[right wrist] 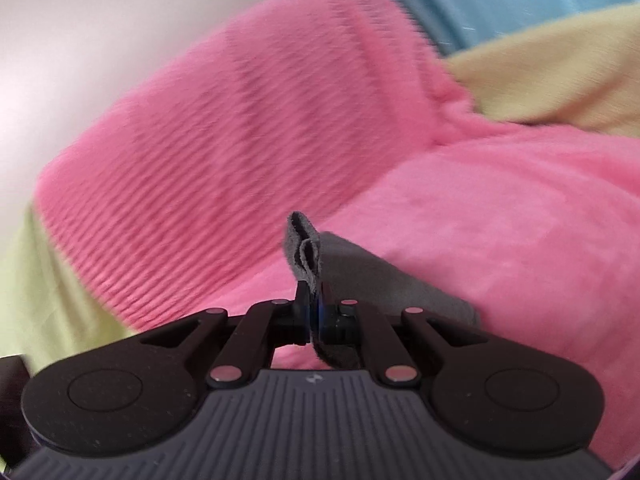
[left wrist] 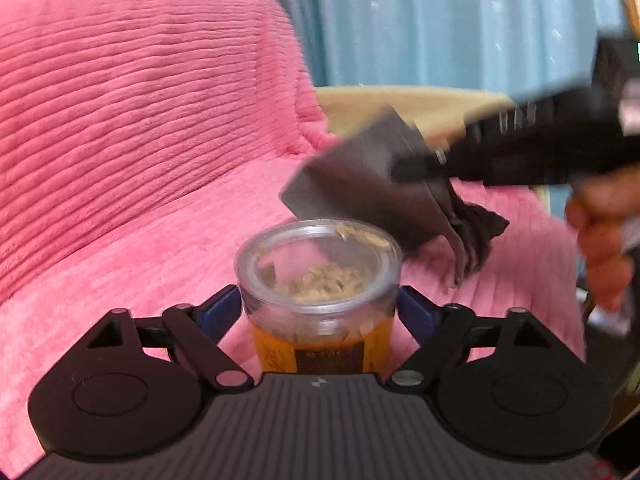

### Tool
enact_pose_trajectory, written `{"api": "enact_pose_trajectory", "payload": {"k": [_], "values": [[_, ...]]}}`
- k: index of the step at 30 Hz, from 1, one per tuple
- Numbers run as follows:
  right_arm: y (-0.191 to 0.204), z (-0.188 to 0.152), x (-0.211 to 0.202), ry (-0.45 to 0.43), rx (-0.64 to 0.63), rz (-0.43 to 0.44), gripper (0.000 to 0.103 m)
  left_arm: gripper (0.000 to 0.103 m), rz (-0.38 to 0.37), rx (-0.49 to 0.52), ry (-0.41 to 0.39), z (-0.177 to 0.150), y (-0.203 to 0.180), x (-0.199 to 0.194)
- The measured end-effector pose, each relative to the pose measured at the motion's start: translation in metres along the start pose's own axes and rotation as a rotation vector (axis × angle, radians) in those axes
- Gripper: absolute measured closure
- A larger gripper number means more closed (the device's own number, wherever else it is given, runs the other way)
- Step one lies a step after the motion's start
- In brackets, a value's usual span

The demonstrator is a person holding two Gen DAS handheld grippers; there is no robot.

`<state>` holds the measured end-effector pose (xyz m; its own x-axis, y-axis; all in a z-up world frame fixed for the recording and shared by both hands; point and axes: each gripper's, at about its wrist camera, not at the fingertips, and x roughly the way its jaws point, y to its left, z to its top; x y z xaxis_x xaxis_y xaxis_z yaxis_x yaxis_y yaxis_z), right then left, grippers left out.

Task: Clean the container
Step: 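Press the cloth onto the jar lid and rub with the right gripper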

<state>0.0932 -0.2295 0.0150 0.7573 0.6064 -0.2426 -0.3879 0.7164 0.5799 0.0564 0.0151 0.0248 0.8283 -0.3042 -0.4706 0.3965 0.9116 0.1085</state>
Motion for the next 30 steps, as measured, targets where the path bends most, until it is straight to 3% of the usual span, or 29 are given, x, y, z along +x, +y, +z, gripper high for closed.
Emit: {"api": "enact_pose_trajectory", "payload": {"k": [3,5,9,13,17,20,25,30], "values": [[0.017,-0.001,0.002,0.057,-0.066,0.104,0.100,0.019,-0.005,-0.002,-0.015,-0.002,0.002,0.003],[0.028,-0.004,0.009,0.089,-0.107,0.129,0.100,0.020,-0.008,-0.011,-0.019,-0.004,0.004,0.004],[0.041,-0.013,0.026,0.141,-0.214,0.088,0.101,0.020,-0.016,-0.001,-0.012,-0.003,0.007,0.008],[0.041,-0.012,0.017,0.179,-0.178,0.101,0.101,0.020,-0.023,0.000,-0.012,-0.002,0.009,0.011],[0.041,-0.019,0.019,0.243,-0.116,0.220,0.101,0.020,-0.026,0.013,-0.007,-0.002,0.009,0.013],[0.040,-0.022,0.035,0.250,-0.059,0.258,0.101,0.020,-0.016,0.040,-0.011,-0.003,0.005,0.013],[0.047,-0.014,0.062,0.228,-0.069,0.230,0.102,0.020,-0.008,0.051,-0.019,-0.003,0.003,0.014],[0.038,-0.008,0.068,0.149,-0.075,0.128,0.102,0.020,0.013,0.027,-0.019,-0.006,-0.020,0.005]]}}
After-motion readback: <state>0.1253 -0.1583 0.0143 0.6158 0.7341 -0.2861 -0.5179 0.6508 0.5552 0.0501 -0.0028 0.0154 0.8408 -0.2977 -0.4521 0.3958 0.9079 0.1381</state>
